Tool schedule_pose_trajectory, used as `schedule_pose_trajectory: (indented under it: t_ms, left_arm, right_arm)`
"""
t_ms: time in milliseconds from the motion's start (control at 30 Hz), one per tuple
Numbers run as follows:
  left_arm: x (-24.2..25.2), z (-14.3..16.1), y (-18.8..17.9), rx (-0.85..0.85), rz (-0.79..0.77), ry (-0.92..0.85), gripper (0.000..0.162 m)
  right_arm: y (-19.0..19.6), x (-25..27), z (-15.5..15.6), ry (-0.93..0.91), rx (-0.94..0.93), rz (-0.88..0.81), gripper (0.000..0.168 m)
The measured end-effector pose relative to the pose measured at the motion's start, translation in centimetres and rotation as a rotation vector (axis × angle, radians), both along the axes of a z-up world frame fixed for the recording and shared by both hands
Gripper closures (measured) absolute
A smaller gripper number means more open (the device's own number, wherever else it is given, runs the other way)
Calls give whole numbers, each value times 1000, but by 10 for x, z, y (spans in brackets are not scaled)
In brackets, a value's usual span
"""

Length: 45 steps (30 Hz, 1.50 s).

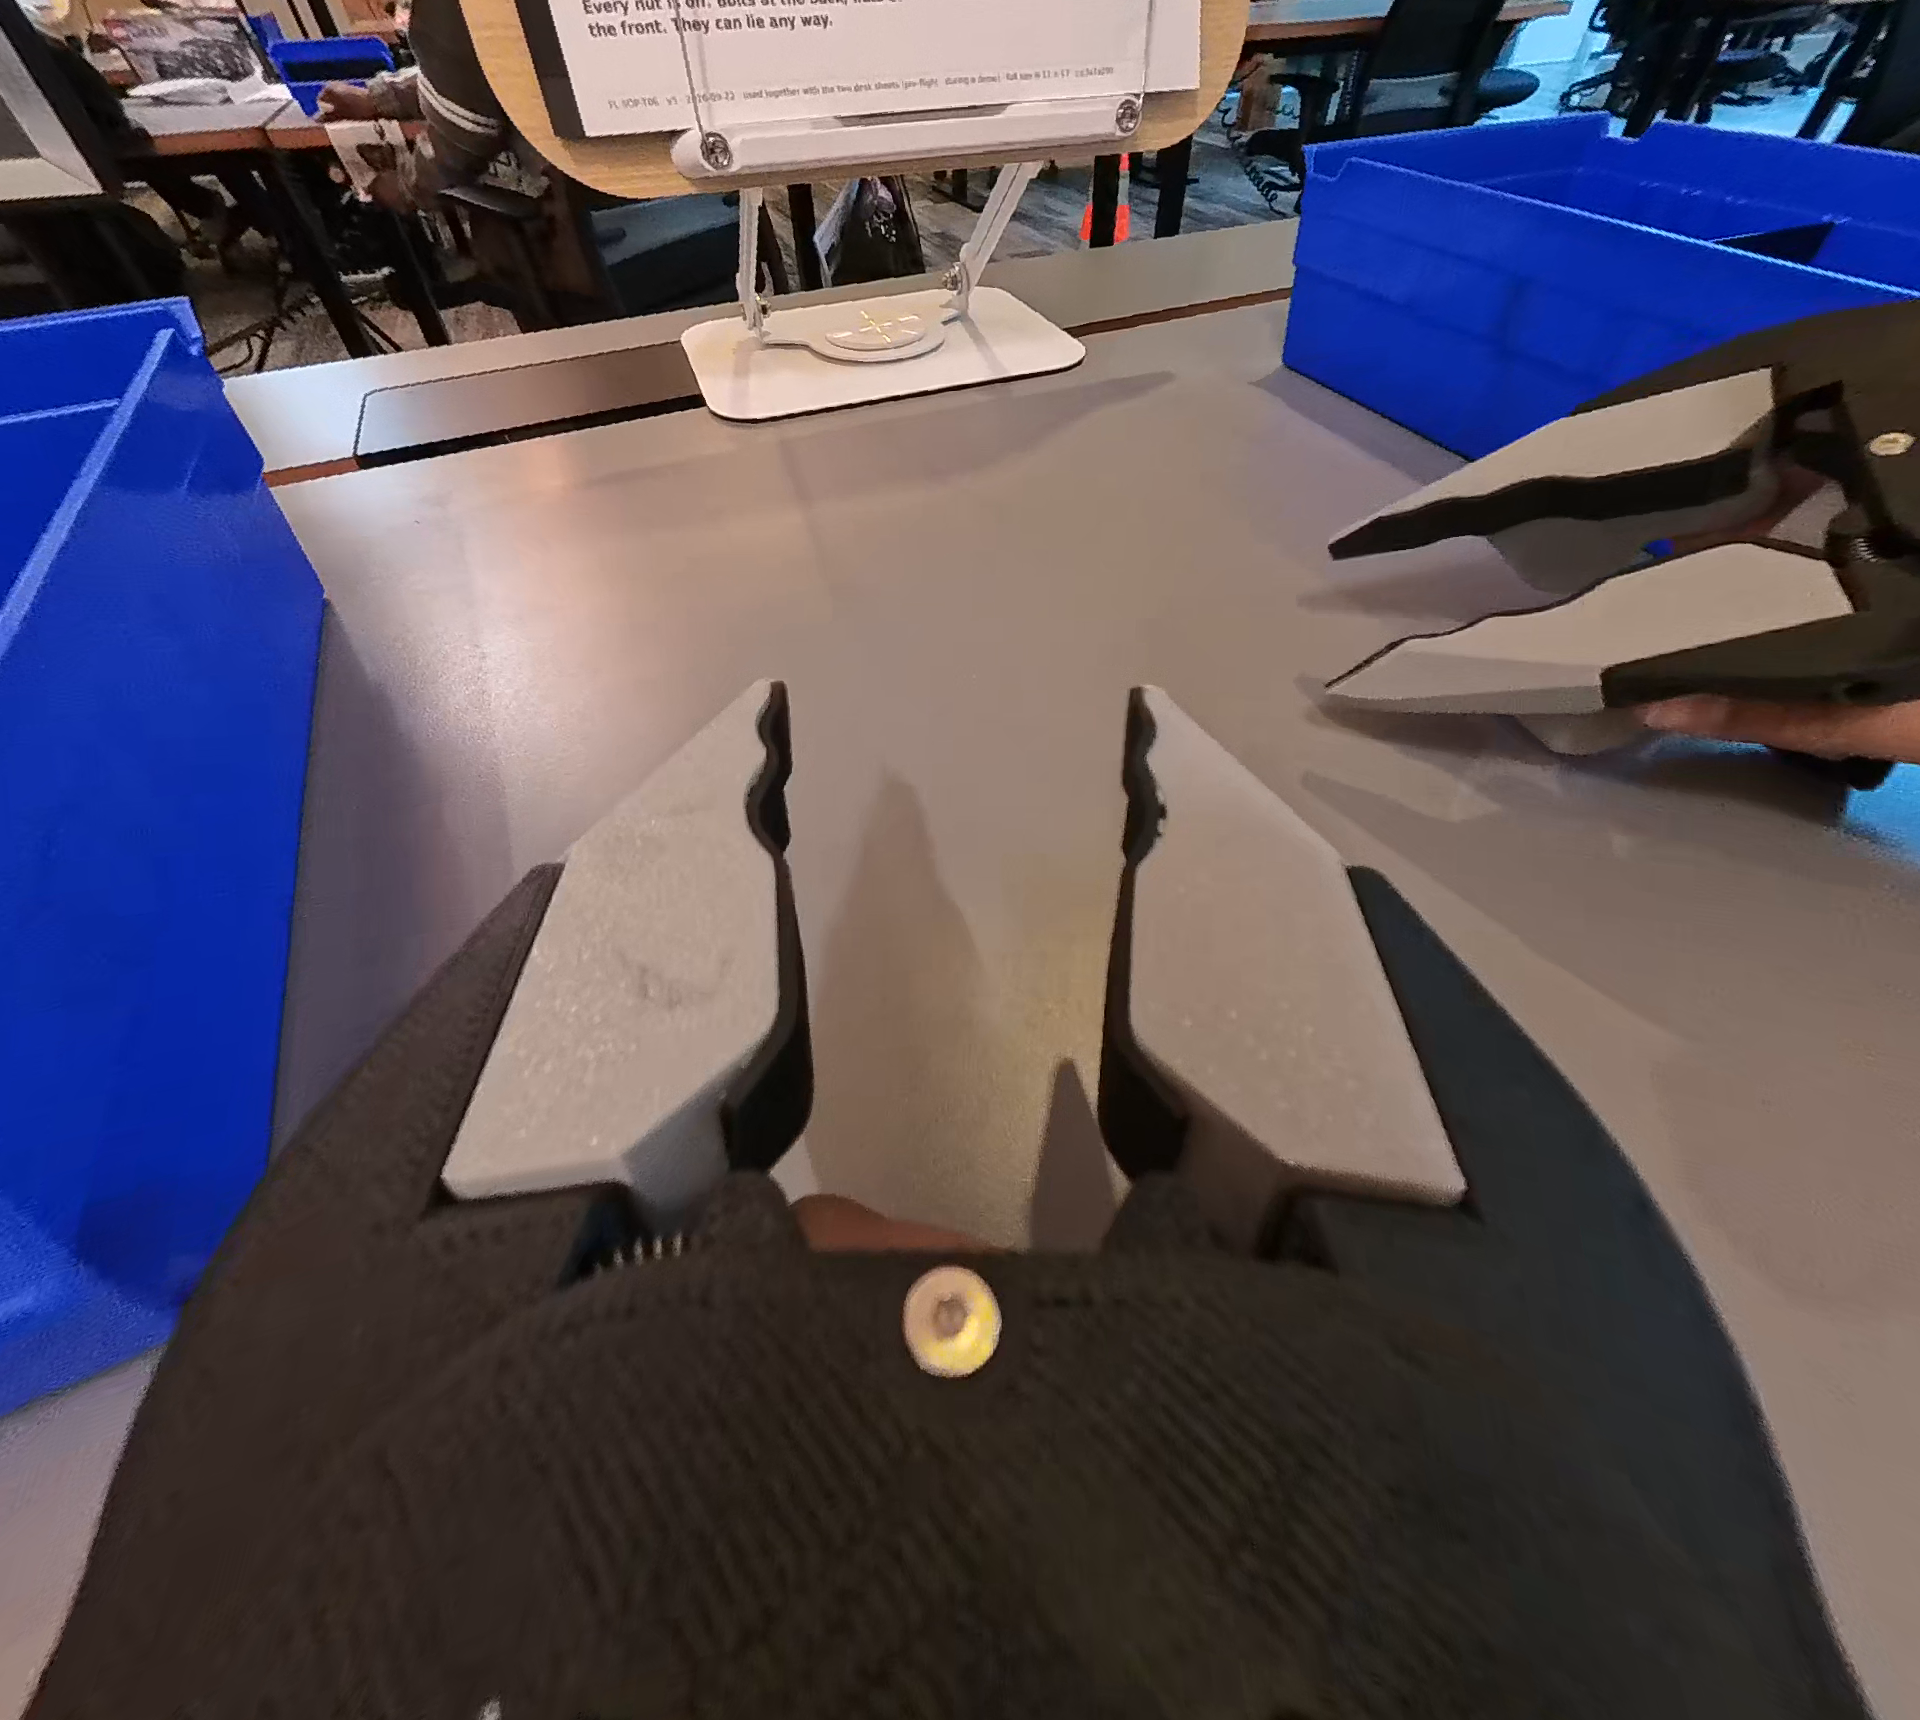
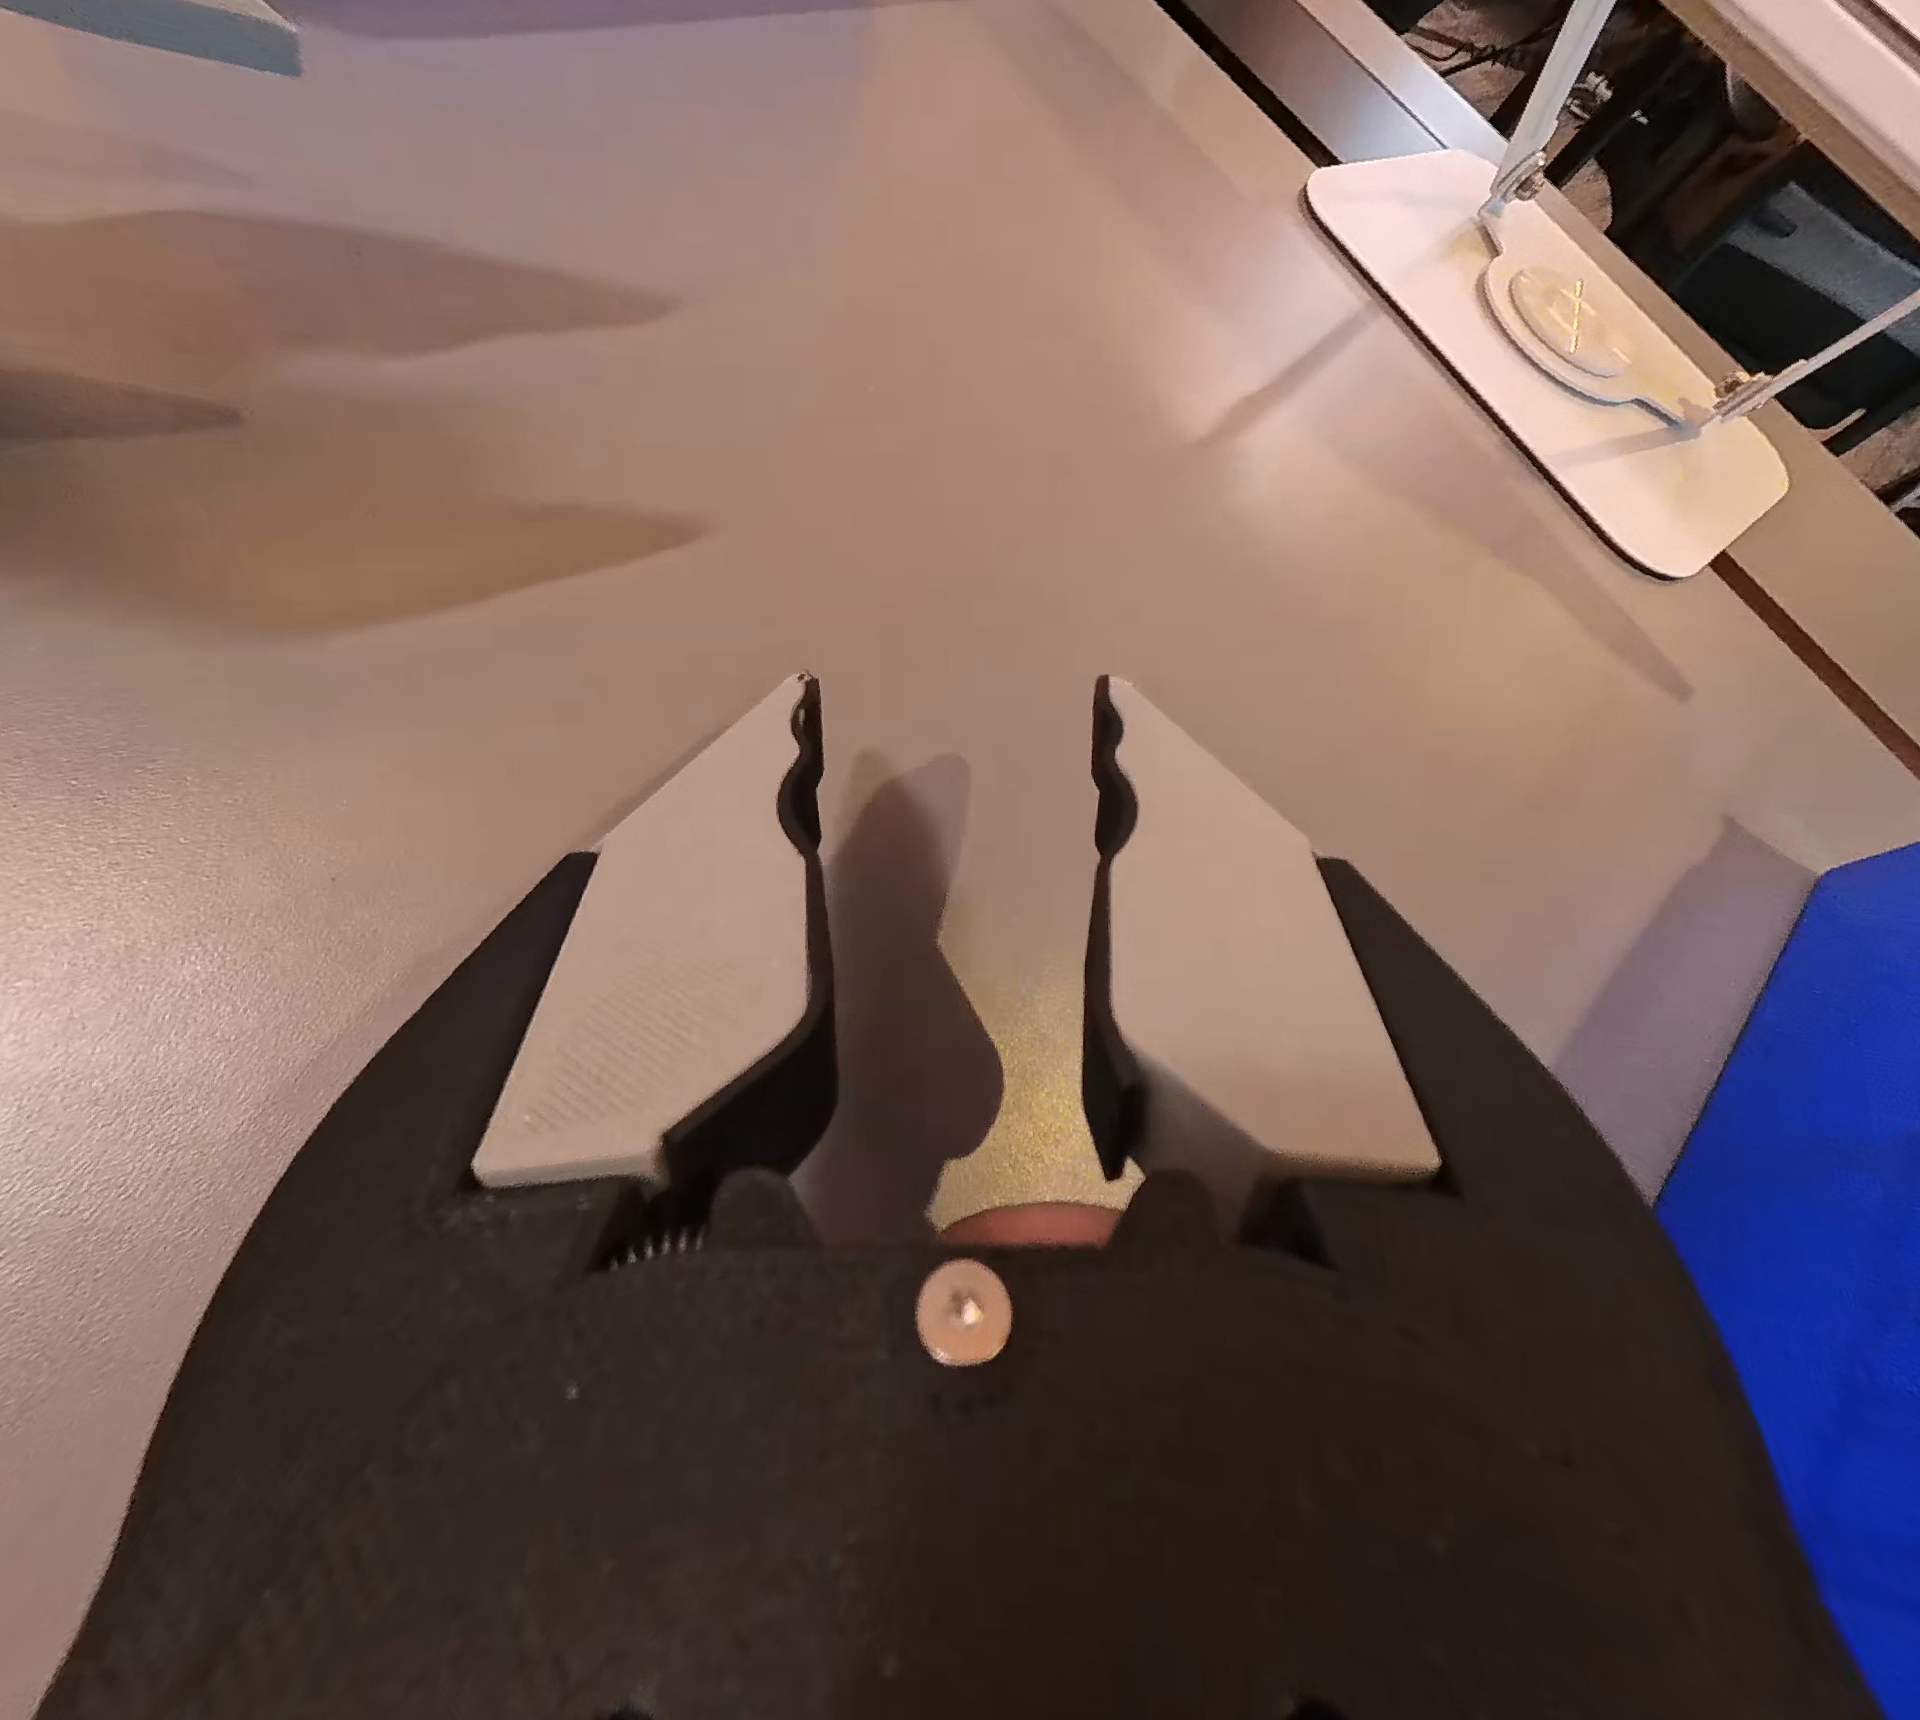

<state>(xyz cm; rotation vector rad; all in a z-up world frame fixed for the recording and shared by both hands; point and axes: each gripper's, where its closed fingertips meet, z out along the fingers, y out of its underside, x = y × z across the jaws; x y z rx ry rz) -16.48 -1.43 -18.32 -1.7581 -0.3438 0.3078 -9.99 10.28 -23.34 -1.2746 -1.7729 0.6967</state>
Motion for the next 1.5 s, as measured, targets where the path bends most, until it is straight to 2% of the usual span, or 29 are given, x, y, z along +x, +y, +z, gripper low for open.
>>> schedule_pose_trajectory:
  t_ms: [100,200,333,433,533,633,900,1067,1133,1267,1300,1500]
  left_arm:
    - [-1,0,-1,12,-8,-33,98]
    - [-17,2,-19,-35,22,-45,102]
    - [-72,52,-74,-65,182,66,109]
    - [-118,78,-108,-95,216,34,113]
    - [-173,62,-131,-273,262,-41,109]
    - [-219,33,-149,-458,325,-79,113]
    - [-255,-33,-163,-696,389,-315,114]
    - [-255,-50,-162,-701,407,-400,119]
    - [-257,-56,-165,-730,419,-397,130]
    - [-258,-72,-172,-767,435,-413,139]
    - [-258,-71,-169,-744,431,-411,145]
    - [-255,-53,-167,-709,426,-332,146]
  right_arm:
    - [1,0,1,4,-4,-4,119]
    - [1,2,1,5,-9,-6,119]
    - [0,2,4,12,-22,-2,119]
    - [-3,2,6,14,-27,6,119]
    - [-6,3,8,19,-17,17,119]
    - [-7,3,7,16,-7,19,119]
    - [-3,3,6,14,-17,6,119]
    - [-3,3,6,14,-22,6,119]
    - [-4,3,5,10,-20,10,119]
    - [-8,2,9,30,-13,26,119]
    - [-8,3,10,35,-9,25,119]
    - [-7,4,13,46,-16,22,119]
